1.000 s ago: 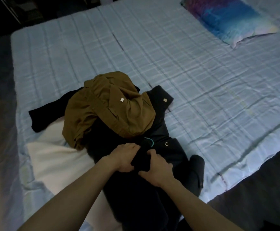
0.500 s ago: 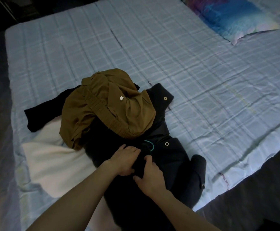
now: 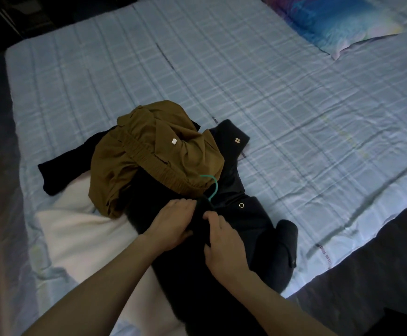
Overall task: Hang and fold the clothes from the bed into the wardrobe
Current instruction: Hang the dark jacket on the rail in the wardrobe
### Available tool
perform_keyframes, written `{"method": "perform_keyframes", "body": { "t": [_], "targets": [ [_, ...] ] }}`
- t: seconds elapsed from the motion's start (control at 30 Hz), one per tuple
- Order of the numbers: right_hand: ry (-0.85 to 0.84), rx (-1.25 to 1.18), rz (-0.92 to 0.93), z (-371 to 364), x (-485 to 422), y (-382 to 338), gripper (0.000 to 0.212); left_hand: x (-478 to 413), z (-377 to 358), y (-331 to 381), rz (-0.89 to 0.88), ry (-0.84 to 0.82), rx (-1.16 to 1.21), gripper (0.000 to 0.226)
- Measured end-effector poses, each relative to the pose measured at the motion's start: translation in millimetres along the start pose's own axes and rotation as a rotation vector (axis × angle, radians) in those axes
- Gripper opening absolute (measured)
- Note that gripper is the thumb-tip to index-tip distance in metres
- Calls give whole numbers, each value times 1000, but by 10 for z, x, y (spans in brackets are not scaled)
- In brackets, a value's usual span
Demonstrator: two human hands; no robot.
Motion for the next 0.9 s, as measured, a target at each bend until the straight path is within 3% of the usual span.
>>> {"method": "perform_keyframes", "body": {
  "t": [0.2,0.3,0.4,0.6,0.73,0.9],
  "targets": [
    [220,105,145,850,-8,-151,73,12,869,412,-122,323,-74,46],
    [345,-8,145,1287,45,-141,75,17,1251,637,-202,480,-133,34],
    [411,-148,103,1617,82,-73,76,85,1627,820,-255,598,-158,42],
    [543,52,199,2389,89,-313,53,196,2410,1134,-291,743,-127,44],
    [698,88,270,3018,186,-481,45,234,2908,1463,-376,827,-200,26],
    [864,117,366,3663,418,-613,39,347,3403,1877,-459,918,-261,22]
  ]
}}
Point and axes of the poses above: each hand's wrist, its own x-axis away from the middle knuckle, its own z-axis out of the back of the hand, y = z × x, the point moved 10 cm from there along -x, towards the middle knuckle, and after that the axes turned 7 degrees about x, right-handed, at the moved point
